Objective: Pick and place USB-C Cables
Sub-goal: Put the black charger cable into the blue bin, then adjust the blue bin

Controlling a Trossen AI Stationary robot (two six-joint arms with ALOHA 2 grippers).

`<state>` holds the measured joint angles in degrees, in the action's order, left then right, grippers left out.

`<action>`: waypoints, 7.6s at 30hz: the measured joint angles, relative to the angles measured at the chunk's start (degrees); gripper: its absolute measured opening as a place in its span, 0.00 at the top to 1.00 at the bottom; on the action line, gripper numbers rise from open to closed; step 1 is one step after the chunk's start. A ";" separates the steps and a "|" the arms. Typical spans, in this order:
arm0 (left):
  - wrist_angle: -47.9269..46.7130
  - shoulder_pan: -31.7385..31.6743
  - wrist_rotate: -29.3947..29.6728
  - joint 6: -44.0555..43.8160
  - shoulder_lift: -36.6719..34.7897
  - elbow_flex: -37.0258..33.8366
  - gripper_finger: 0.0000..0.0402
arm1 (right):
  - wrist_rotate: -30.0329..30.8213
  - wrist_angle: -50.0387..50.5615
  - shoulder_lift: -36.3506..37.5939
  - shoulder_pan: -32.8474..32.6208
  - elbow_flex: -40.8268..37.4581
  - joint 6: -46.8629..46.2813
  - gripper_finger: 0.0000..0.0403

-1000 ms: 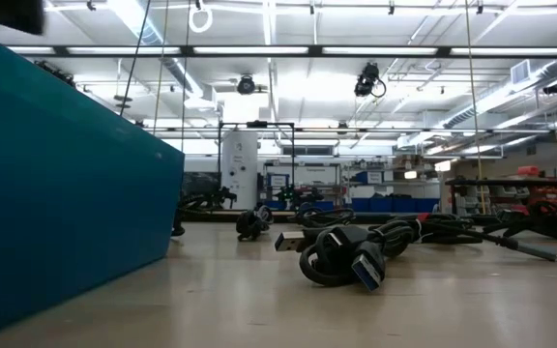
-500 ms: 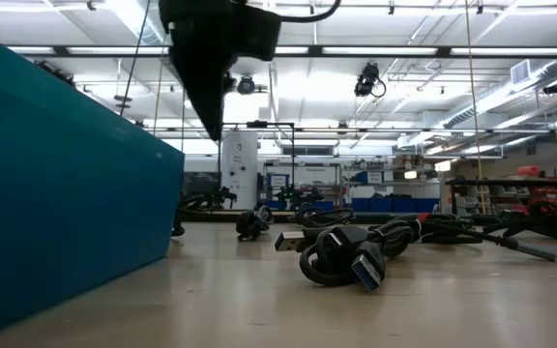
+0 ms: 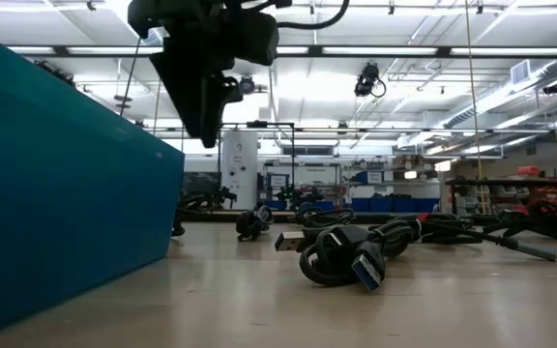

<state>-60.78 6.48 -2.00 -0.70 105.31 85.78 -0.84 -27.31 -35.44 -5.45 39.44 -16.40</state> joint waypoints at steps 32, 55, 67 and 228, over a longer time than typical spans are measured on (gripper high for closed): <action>-1.79 -1.31 -0.82 2.21 14.03 -0.02 0.85 | -1.42 0.04 -0.04 -0.07 0.00 -0.04 0.60; -29.12 1.88 -11.09 -8.20 12.91 43.12 0.93 | -1.44 0.17 -0.04 -0.07 0.00 0.07 0.60; -29.26 12.62 -10.35 -27.33 8.67 36.38 0.93 | -2.92 2.47 1.39 -0.04 0.00 0.04 0.60; -8.03 11.11 7.85 -36.95 9.12 -3.63 0.84 | -11.26 4.74 2.86 -0.05 0.00 -5.09 0.60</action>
<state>-68.81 17.59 5.85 -37.65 114.43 82.15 -12.10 -22.57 -32.58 -5.50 39.44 -21.50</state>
